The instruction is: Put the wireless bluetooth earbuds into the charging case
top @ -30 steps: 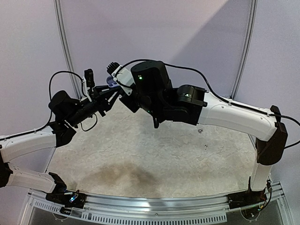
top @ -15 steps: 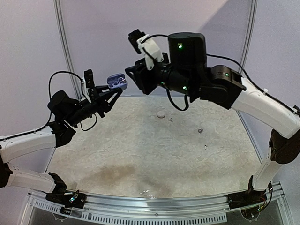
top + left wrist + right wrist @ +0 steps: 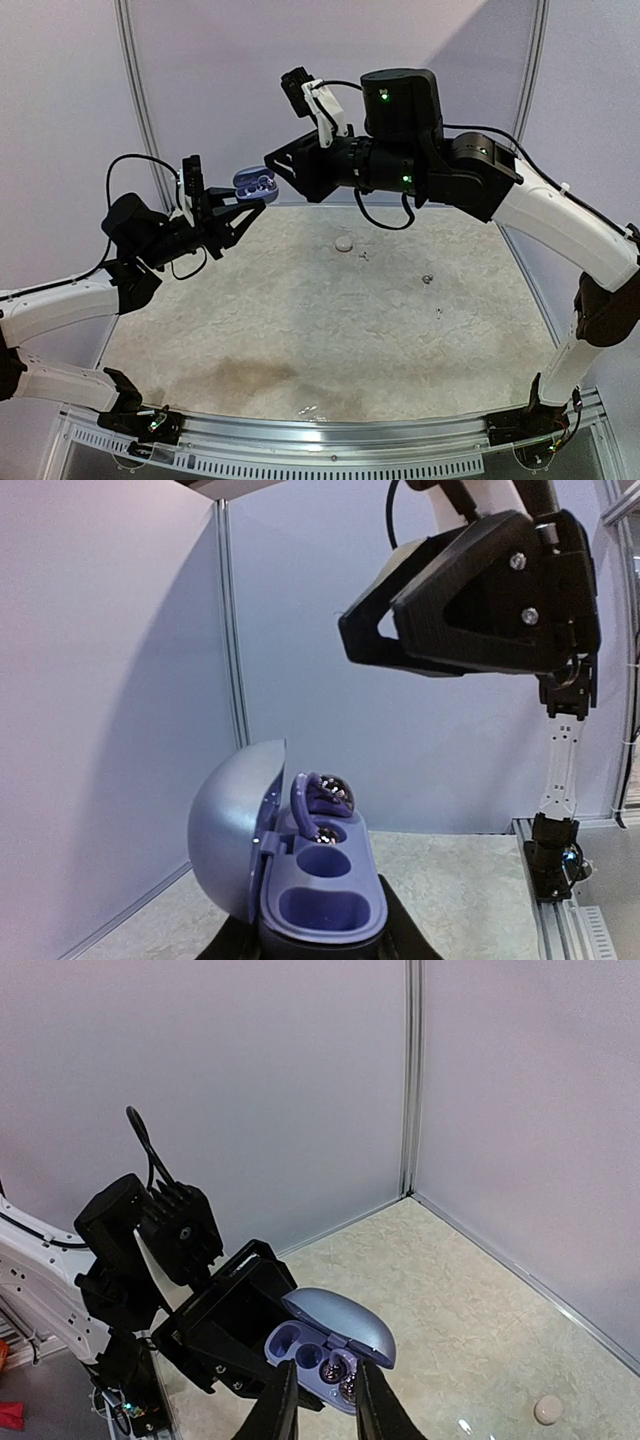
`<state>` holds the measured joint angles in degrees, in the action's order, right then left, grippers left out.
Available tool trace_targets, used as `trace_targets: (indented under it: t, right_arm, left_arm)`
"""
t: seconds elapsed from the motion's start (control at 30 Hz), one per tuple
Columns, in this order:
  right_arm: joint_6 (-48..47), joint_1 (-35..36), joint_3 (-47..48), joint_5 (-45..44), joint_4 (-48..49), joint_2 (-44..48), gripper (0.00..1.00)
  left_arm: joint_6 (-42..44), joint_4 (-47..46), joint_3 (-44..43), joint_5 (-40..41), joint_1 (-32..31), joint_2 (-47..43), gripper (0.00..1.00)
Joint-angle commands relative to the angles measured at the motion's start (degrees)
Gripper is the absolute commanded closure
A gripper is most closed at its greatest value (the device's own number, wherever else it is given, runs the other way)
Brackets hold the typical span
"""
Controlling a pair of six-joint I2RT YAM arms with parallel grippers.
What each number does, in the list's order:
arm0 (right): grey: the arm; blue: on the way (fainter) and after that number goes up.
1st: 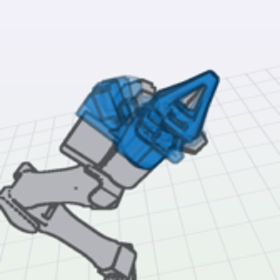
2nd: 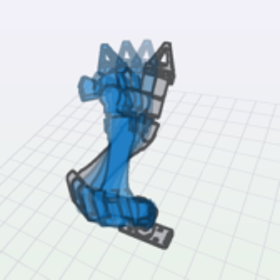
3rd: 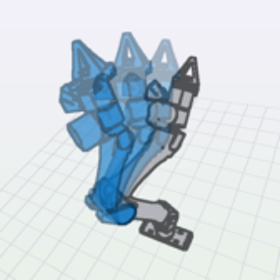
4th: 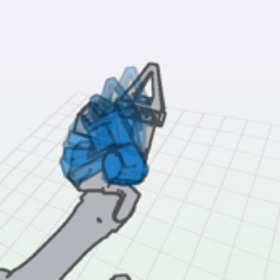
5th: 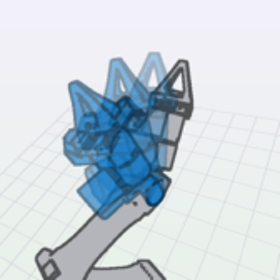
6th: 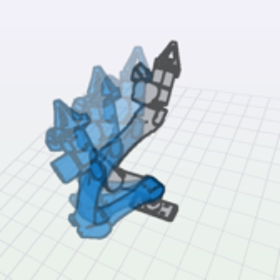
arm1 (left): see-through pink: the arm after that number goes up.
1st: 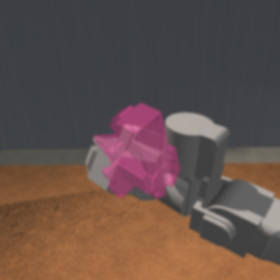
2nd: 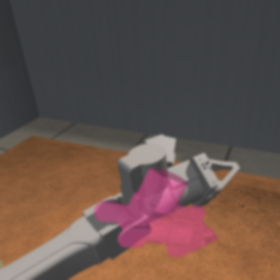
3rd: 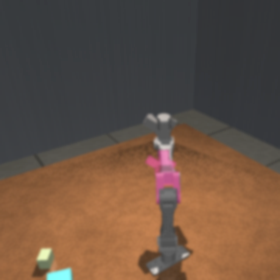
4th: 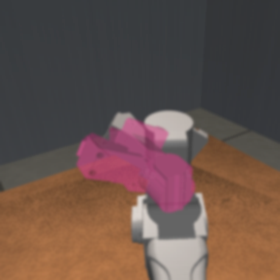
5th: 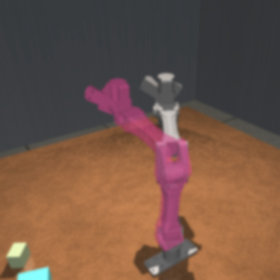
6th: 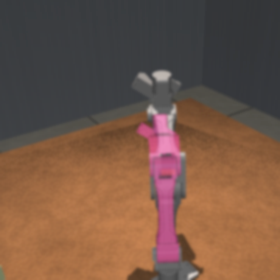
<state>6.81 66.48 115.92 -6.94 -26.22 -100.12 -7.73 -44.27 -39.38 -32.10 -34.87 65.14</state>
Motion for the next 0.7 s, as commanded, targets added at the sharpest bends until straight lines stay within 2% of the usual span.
trace_targets:
  t: [0.0, 0.33, 0.47, 0.67]
  right_arm:
    - [0.99, 0.15, -0.46, 0.45, -1.50, -1.85, 0.80]
    - [-0.27, 0.10, -0.70, -0.59, -2.71, -3.76, 0.85]
    - [0.05, -0.25, -1.55, -1.63, -1.83, -3.62, 0.93]
    - [0.62, -0.61, -4.34, -2.03, -1.40, -2.56, 0.95]
  left_arm:
    - [0.33, -0.99, 0.26, -1.47, -0.20, -1.06, 1.00]
    - [-0.17, -1.56, 0.26, -1.48, -0.22, -1.05, 1.00]
    - [-0.41, -1.52, 0.26, -1.55, -0.20, -1.03, 1.00]
    - [-0.63, -2.19, 0.26, -1.48, -0.20, -0.97, 1.00]
